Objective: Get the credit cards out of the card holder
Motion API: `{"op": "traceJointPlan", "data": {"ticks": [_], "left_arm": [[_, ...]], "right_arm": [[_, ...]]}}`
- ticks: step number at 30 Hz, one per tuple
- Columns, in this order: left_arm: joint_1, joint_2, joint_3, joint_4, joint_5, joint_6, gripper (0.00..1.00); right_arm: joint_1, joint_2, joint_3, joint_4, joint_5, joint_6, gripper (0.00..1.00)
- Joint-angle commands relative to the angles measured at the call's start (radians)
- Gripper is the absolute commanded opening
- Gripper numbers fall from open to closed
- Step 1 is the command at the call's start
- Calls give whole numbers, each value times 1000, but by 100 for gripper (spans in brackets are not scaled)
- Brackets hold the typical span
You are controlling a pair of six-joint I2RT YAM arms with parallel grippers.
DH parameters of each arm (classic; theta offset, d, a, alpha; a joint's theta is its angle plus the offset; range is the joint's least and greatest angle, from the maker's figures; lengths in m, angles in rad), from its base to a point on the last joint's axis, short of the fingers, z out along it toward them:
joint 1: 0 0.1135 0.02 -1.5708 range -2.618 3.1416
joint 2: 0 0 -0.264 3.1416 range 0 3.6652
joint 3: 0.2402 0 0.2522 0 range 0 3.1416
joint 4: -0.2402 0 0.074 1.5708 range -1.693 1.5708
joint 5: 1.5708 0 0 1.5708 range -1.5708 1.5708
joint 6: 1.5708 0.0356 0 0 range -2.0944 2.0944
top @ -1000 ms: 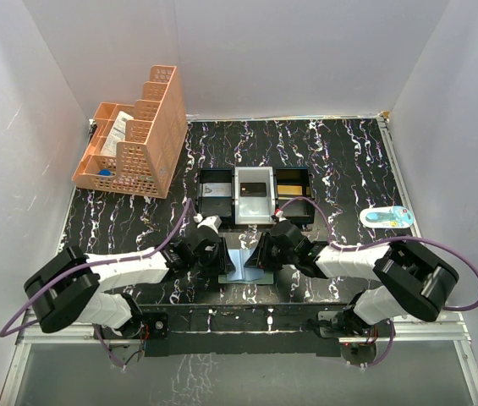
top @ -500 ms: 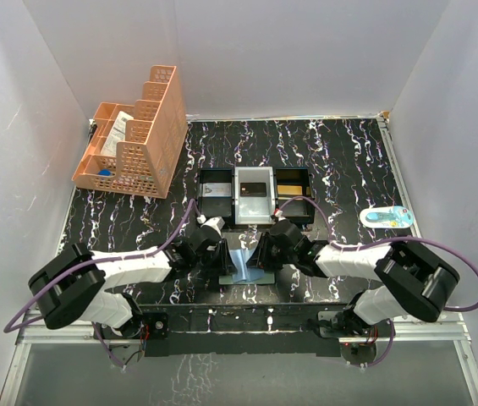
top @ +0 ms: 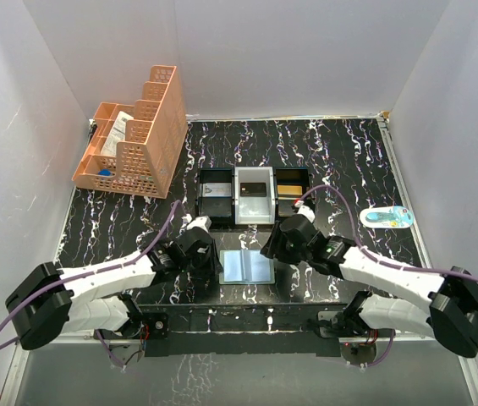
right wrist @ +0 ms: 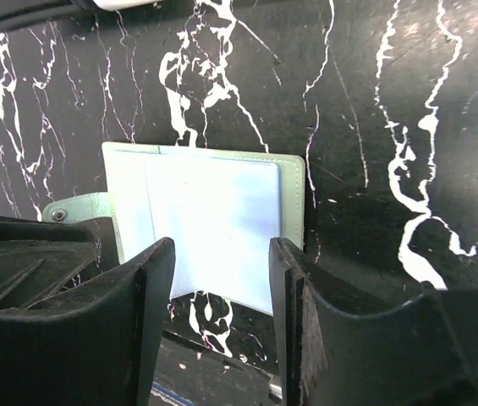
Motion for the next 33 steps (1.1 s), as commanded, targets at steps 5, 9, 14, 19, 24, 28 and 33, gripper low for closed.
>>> {"op": "traceJointPlan", "data": {"ticks": [5, 9, 14, 19, 24, 28, 33], "left_arm": [[-5, -82, 51, -91, -57, 27, 30], [-6, -73, 56, -79, -46, 27, 31], [-7, -56, 50, -41, 0, 31, 31], [-6, 2, 37, 42, 43, 38, 32], [-7, 93, 35, 81, 67, 30, 32], [-8, 104, 17, 94, 55, 12, 30], [-8, 47, -5, 65, 28, 3, 30]], "right_arm": [[9, -22, 23, 199, -176, -22, 38], [38, 133, 69, 257, -222, -41, 40], [57, 302, 190, 130, -143, -94, 47], [64, 373, 187, 268, -302, -110, 47], [65, 370, 176, 396, -423, -96, 47], [65, 339, 155, 456, -457, -75, 46], [65, 257, 153, 291, -263, -74, 46]]}}
